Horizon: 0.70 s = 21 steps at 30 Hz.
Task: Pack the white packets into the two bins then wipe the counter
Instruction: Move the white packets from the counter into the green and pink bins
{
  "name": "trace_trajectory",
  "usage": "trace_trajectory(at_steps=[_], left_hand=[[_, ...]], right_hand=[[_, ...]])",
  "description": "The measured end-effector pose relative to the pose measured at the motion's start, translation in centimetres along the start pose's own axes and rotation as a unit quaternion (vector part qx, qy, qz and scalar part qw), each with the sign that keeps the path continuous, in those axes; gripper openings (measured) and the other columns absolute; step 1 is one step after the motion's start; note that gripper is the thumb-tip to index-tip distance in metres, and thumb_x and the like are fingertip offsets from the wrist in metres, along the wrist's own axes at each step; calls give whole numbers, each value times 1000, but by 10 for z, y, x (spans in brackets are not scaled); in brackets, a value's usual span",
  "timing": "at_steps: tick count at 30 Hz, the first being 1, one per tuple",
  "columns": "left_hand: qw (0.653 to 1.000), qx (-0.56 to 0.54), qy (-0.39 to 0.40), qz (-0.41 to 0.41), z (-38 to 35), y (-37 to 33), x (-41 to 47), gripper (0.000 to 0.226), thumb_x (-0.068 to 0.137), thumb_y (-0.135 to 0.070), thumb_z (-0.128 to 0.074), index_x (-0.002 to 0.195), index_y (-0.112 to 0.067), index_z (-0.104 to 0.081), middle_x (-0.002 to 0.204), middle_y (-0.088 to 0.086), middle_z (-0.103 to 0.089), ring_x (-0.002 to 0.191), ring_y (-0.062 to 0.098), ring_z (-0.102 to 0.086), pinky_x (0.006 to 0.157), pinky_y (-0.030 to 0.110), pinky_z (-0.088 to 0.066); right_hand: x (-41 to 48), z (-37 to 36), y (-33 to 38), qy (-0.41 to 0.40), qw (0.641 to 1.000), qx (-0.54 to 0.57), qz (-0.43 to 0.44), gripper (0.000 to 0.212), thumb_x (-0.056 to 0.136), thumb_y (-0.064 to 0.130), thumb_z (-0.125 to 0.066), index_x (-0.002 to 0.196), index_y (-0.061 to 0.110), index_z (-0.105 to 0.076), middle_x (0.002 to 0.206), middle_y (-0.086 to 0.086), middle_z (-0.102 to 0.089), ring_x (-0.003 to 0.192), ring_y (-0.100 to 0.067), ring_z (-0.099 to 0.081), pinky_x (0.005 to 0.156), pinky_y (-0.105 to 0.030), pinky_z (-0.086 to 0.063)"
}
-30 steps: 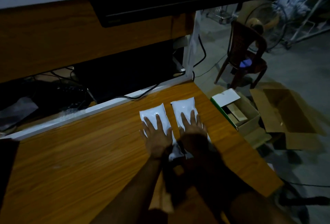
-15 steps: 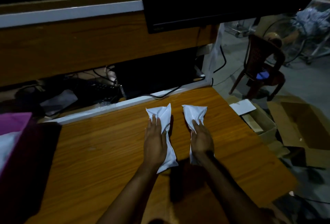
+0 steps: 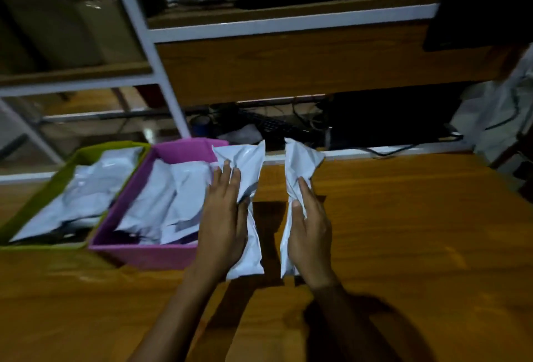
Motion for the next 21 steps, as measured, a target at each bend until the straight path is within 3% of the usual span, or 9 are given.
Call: trace_trajectory(at_steps=[4,7,11,15,18,21], left_hand=[[998,46,-31,30,60,62,16,53,99,-27,-39,149,-11,-34,159,4,-22,150,22,-12,120,43,-16],[994,95,0,58,90,105,34,53,97,-28,-39,145,-5,-40,156,15,-29,147,33,-20,118,46,-19],[977,146,72,136,97,167,63,54,96,-34,-33,137,-1,-45,146,27,-39,139,44,-31,109,58,-30],[969,139,152,133,68,223,72,70,92,-45,-26,141,2,-44,138,34,-46,131,50,-41,109,53,-33],[955,137,233,125,42,243,59,79,95,-57,-19,146,1,-36,147,39,-28,136,55,-30,111,55,-28],[931,185,263,172,29,251,56,70,100,-54,-24,155,-16,-6,159,26,8,149,38,5,120,44,-2]], right_hand=[[7,-58,59,52,998,38,14,46,102,15,-39,148,23,-36,149,8,-39,137,-1,-29,112,-22,-29],[23,-105,90,114,993,27,5,51,101,12,-36,151,16,-27,157,-1,-28,145,-14,-22,119,-32,-21],[51,-169,107,193,978,-79,-1,59,100,21,-38,154,12,-16,162,-8,-14,147,-25,-16,116,-36,-21],[68,-234,83,265,937,-225,33,67,95,26,-45,152,5,-16,161,-17,-6,148,-31,-12,118,-42,-21],[64,-262,42,324,890,-320,-4,75,96,36,-43,153,9,-3,160,-22,5,148,-35,4,121,-47,-7],[58,-274,16,325,865,-381,-22,76,99,47,-33,152,20,14,157,-22,21,146,-39,17,117,-52,5]])
Point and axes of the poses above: each hand's wrist, its own x-axis towards the middle knuckle, its own z-axis out of the back of the hand, y = z × x, the point moved 3 cm from there along x, towards the middle knuckle
